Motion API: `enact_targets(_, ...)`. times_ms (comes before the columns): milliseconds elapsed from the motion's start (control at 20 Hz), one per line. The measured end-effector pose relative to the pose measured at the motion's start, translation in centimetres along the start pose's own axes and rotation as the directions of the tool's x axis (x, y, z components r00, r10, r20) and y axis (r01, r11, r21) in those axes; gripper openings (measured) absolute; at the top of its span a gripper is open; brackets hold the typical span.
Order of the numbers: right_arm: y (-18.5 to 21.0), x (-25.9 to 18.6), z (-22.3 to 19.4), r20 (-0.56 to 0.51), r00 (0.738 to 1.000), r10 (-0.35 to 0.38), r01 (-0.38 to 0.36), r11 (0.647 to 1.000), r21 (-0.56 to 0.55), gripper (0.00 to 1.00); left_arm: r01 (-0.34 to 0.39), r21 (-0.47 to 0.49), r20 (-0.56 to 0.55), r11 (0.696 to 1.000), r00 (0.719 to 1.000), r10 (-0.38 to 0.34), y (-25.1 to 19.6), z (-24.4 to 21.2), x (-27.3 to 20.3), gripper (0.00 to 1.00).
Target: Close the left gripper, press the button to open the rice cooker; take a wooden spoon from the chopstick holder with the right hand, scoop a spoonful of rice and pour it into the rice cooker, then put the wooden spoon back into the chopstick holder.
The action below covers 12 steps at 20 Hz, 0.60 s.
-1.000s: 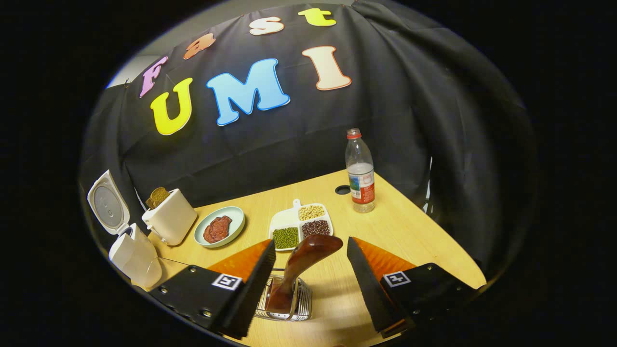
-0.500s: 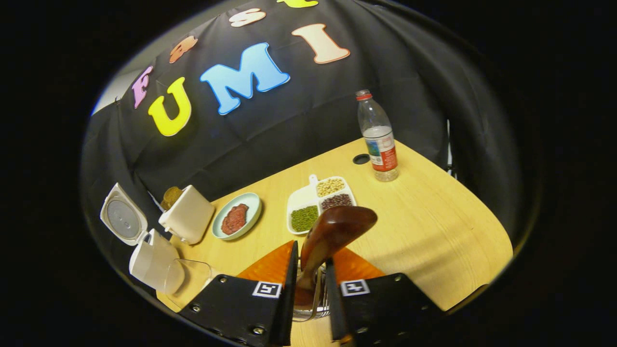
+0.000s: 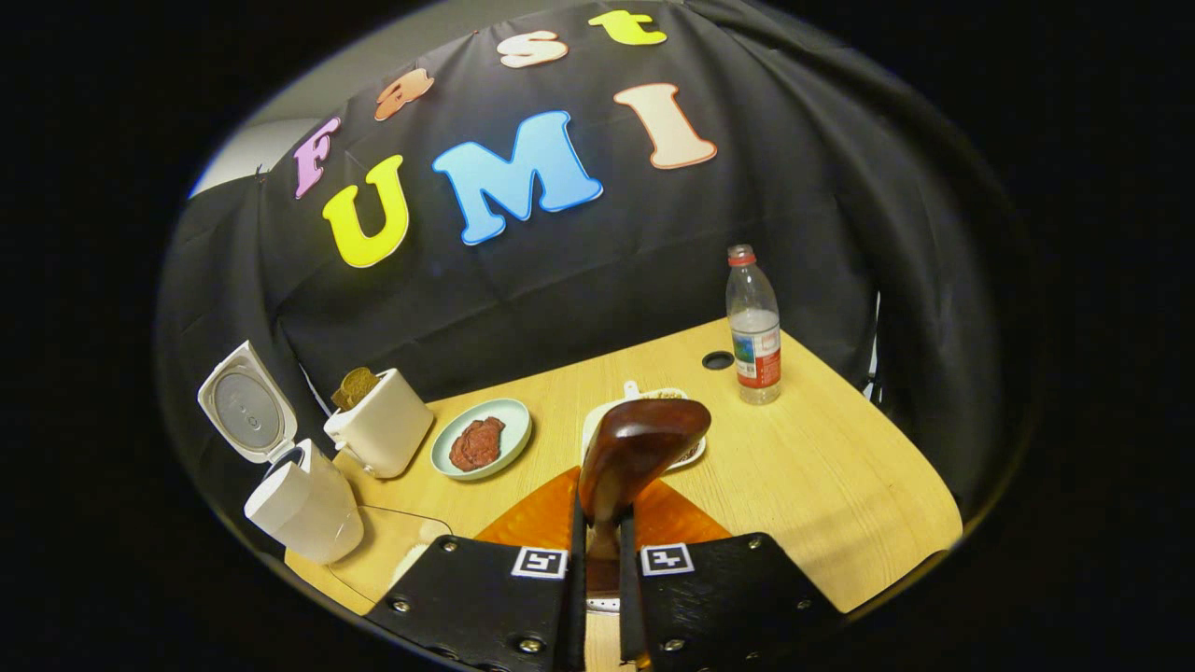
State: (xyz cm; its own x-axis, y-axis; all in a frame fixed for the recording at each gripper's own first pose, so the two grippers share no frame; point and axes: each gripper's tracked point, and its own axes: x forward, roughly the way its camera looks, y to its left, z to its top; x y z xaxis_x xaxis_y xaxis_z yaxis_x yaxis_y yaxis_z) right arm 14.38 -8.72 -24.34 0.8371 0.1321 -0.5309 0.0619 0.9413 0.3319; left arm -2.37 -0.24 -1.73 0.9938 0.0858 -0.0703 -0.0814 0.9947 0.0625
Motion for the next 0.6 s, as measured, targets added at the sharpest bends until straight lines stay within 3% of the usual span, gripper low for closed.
enact_targets(300,4.1,-4.0,2.9,0.100,0.995,0.002,-0.005,0.999,0.032,0.14,0.091,-0.055,0.012,0.994,0.996,-0.091,1.8,-0.2,2.8,0.99)
enact_targets(600,9.8,-5.6,1.7,0.115,0.993,0.035,-0.039,0.999,0.035,0.14,0.135,-0.087,0.007,0.987,0.991,-0.135,5.5,-1.0,4.3,0.99)
